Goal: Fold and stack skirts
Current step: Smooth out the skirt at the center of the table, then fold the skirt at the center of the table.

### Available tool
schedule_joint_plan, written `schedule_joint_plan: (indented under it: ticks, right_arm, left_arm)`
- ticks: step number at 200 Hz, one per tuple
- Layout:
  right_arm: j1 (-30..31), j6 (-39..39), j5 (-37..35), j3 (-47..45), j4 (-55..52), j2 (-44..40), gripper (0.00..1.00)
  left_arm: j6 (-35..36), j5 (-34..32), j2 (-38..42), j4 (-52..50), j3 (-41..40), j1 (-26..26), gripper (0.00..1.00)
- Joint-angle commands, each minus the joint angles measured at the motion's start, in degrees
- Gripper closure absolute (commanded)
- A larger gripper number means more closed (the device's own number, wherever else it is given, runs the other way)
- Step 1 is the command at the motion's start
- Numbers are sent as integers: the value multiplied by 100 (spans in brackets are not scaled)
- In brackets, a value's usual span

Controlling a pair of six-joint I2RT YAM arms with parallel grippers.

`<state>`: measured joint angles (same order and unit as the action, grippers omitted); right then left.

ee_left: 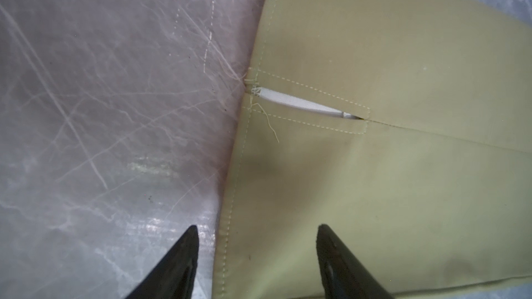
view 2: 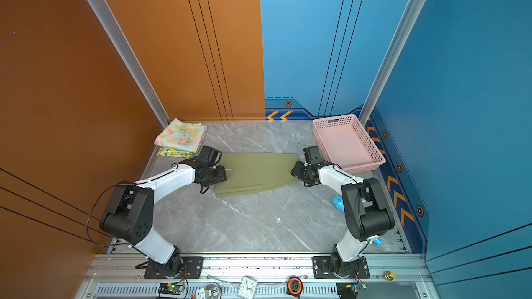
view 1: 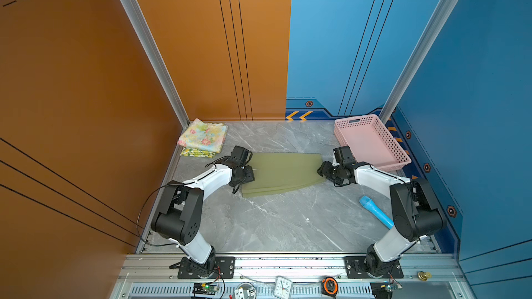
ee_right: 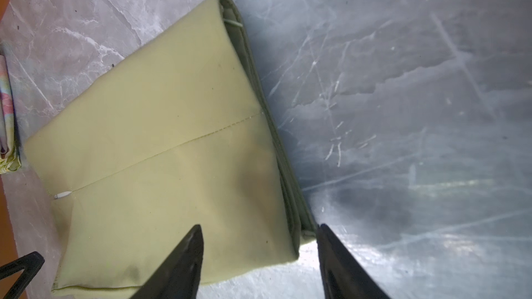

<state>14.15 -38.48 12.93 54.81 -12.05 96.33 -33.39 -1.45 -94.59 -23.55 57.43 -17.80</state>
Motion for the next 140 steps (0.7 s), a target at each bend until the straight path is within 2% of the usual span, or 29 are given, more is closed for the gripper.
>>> schedule_joint_plan:
  ticks: [1,51,96,115,140]
  right_arm:
    - [-142,453,130,373,-435,226,40]
    - [-281,737,296,744,-627,598,44]
    - [-129,745,375,871,-654,906,47]
    - [-60,745,401,843,-651,998,52]
    - [-44,774,438,804,-644,1045,73]
  left_arm:
    - [211,-91,-215,-279,344,75,34]
    - [374,3,-705,-301,647,142,38]
    - [516,1,-1265,-447,952,147,48]
    - [559,-56,-1355,-497,991,161,57]
    - [544,-60,-1400,-501,975,142,77]
